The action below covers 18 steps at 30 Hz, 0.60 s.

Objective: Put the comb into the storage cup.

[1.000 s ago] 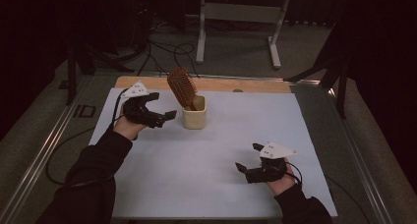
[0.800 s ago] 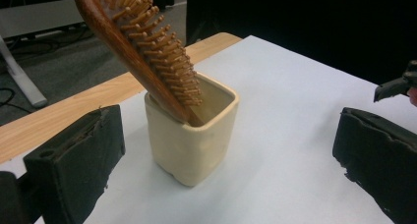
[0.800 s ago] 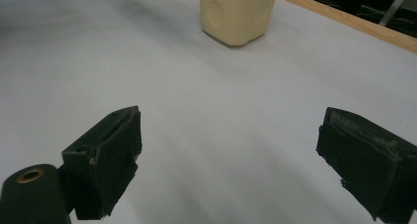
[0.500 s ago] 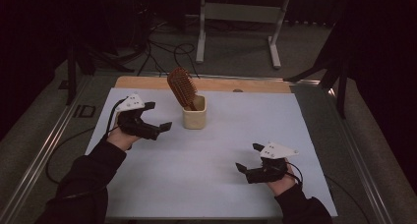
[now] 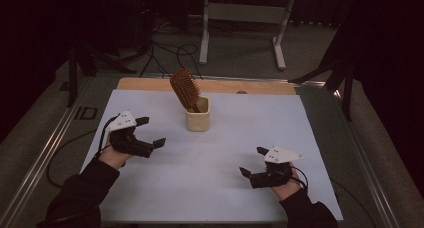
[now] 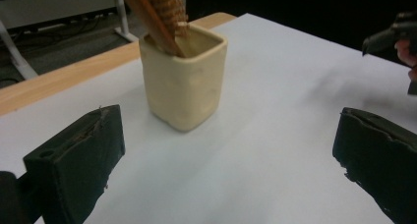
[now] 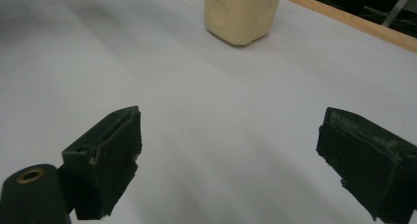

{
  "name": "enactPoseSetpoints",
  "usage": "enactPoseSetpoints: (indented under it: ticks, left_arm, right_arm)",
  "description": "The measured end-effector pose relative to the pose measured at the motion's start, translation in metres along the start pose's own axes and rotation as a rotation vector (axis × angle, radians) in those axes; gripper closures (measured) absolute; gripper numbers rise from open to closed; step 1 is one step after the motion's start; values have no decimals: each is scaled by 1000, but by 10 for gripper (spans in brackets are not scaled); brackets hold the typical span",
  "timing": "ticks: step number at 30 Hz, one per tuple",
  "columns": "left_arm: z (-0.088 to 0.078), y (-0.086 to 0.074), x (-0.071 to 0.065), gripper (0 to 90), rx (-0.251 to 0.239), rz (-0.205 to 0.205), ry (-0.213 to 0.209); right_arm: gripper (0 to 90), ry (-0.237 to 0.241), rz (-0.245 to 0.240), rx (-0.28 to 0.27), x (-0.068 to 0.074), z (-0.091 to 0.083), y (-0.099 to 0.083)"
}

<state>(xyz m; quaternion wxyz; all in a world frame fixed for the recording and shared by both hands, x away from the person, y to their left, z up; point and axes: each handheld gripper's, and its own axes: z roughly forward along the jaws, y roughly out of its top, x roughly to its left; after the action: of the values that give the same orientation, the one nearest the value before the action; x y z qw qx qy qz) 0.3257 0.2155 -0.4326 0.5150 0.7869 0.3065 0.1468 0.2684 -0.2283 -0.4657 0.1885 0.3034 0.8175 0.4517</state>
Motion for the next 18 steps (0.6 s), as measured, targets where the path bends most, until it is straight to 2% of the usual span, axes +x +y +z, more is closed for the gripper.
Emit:
enactPoseSetpoints:
  ticks: [2,6,11,14,18]
  left_arm:
    - [-3,-9,-2,0,-5,-13,8]
    - [-4,-25,-9,0,21,6,23]
    - [-9,-45,-15,0,35,9,31]
    - [-13,-55,-16,0,46,10,37]
    - [-20,-66,-15,0,50,-9,36]
  right_arm:
    - [93,0,2,-3,0,0,0]
    - [93,3,0,-1,0,0,0]
    - [93,4,1,0,2,-1,0]
    - [93,4,-2,4,2,0,0]
    - [93,6,-5,1,2,0,0]
